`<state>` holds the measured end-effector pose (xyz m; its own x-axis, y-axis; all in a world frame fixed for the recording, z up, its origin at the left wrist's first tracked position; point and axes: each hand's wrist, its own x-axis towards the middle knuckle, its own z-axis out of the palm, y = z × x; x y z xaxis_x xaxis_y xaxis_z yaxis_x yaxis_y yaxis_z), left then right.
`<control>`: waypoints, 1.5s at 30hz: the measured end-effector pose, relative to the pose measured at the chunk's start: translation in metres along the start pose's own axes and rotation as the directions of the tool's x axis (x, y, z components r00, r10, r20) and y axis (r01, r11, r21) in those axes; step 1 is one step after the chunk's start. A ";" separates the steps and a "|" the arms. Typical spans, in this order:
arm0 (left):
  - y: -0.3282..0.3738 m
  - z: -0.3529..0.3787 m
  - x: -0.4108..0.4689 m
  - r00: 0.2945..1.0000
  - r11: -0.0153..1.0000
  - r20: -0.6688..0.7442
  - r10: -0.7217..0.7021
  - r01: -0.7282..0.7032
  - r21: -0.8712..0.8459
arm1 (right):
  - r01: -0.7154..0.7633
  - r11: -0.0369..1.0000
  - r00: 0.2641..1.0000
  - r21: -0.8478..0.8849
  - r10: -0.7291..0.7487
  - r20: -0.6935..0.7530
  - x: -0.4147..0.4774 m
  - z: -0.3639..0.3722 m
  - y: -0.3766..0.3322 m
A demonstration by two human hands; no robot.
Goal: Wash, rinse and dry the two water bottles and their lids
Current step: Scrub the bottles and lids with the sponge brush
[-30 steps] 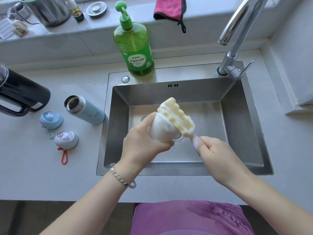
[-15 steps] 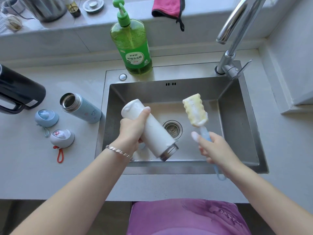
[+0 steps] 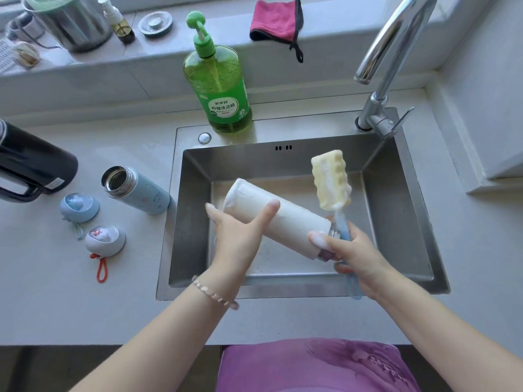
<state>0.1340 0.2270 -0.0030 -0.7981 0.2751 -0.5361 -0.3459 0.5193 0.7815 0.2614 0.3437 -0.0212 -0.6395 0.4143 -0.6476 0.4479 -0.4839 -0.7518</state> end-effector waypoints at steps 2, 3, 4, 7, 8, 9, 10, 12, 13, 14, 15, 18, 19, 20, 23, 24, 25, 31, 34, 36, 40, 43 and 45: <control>-0.008 -0.013 -0.004 0.894 0.823 0.042 0.446 -0.428 0.373 | 0.009 0.998 1.000 -0.063 -0.009 -0.002 -0.001 -0.005 -0.006; -0.011 -0.018 -0.003 0.740 0.581 0.196 0.643 -0.638 0.505 | 0.010 0.995 1.000 -0.101 -0.010 0.004 -0.002 -0.006 -0.009; -0.015 -0.020 -0.003 0.585 0.310 0.375 0.719 -0.753 0.581 | 0.016 0.990 1.000 -0.137 -0.014 0.017 -0.004 -0.007 -0.013; -0.026 -0.013 0.001 0.418 -0.052 0.599 0.683 -0.790 0.611 | 0.083 0.973 0.993 -0.216 -0.061 0.105 -0.010 0.000 -0.026; -0.025 -0.009 -0.002 0.425 -0.009 0.573 0.701 -0.797 0.603 | 0.110 0.966 0.988 -0.234 -0.081 0.129 -0.013 0.005 -0.029; -0.026 -0.006 -0.002 0.442 0.059 0.528 0.725 -0.804 0.592 | 0.133 0.956 0.985 -0.263 -0.099 0.138 -0.014 0.009 -0.030; -0.026 -0.004 -0.004 0.470 0.122 0.478 0.742 -0.796 0.592 | 0.150 0.941 0.985 -0.304 -0.114 0.133 -0.015 0.013 -0.031; -0.026 -0.004 -0.008 0.577 0.230 0.422 0.699 -0.740 0.632 | 0.177 0.904 0.983 -0.389 -0.143 0.116 -0.014 0.017 -0.033; -0.025 -0.005 -0.010 0.649 0.287 0.393 0.652 -0.691 0.664 | 0.189 0.878 0.982 -0.439 -0.159 0.105 -0.012 0.016 -0.033; -0.023 -0.006 -0.013 0.730 0.361 0.346 0.590 -0.621 0.695 | 0.198 0.841 0.980 -0.503 -0.179 0.086 -0.011 0.013 -0.033; -0.021 -0.009 -0.015 0.814 0.461 0.293 0.502 -0.539 0.705 | 0.202 0.790 0.977 -0.579 -0.207 0.057 -0.010 0.007 -0.032; -0.018 -0.022 -0.013 0.915 0.623 0.162 0.370 -0.374 0.687 | 0.273 0.670 0.942 -0.690 -0.332 0.050 -0.019 -0.010 -0.024; -0.017 -0.025 -0.010 0.920 0.623 0.142 0.367 -0.356 0.696 | 0.316 0.647 0.929 -0.694 -0.361 0.087 -0.025 -0.012 -0.020; -0.017 -0.027 -0.009 0.920 0.612 0.132 0.369 -0.347 0.711 | 0.349 0.622 0.919 -0.701 -0.374 0.125 -0.032 -0.011 -0.016; -0.015 -0.022 -0.013 0.913 0.593 0.167 0.371 -0.371 0.714 | 0.372 0.552 0.912 -0.747 -0.366 0.184 -0.038 0.002 -0.004; -0.015 -0.018 -0.016 0.906 0.590 0.189 0.379 -0.394 0.705 | 0.366 0.542 0.912 -0.756 -0.371 0.176 -0.035 0.007 -0.004; -0.014 -0.016 -0.018 0.897 0.581 0.208 0.390 -0.415 0.700 | 0.359 0.542 0.912 -0.760 -0.377 0.161 -0.031 0.011 -0.005; -0.003 -0.029 -0.013 0.904 0.611 0.129 0.408 -0.376 0.697 | 0.320 0.599 0.911 -0.734 -0.408 0.064 -0.035 0.006 -0.002; -0.003 -0.020 -0.023 0.891 0.596 0.195 0.410 -0.423 0.683 | 0.331 0.619 0.904 -0.712 -0.424 0.052 -0.034 0.013 -0.009; -0.004 -0.017 -0.027 0.879 0.549 0.224 0.421 -0.443 0.708 | 0.319 0.629 0.905 -0.709 -0.424 0.031 -0.030 0.013 -0.014; 0.002 -0.029 -0.020 0.905 0.644 0.138 0.402 -0.387 0.660 | 0.313 0.593 0.909 -0.742 -0.414 0.053 -0.042 0.004 -0.008; 0.003 -0.029 -0.023 0.864 0.528 0.183 0.469 -0.440 0.726 | 0.296 0.523 0.899 -0.799 -0.436 0.048 -0.042 0.005 -0.016; -0.001 -0.027 -0.023 0.776 0.374 0.260 0.575 -0.532 0.760 | 0.260 0.485 0.902 -0.835 -0.430 0.030 -0.034 0.003 -0.027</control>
<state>0.1398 0.1985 0.0170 -0.6897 0.7225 -0.0493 0.6701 0.6625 0.3347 0.2690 0.3398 0.0211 -0.7886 0.5587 -0.2571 0.5732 0.5162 -0.6364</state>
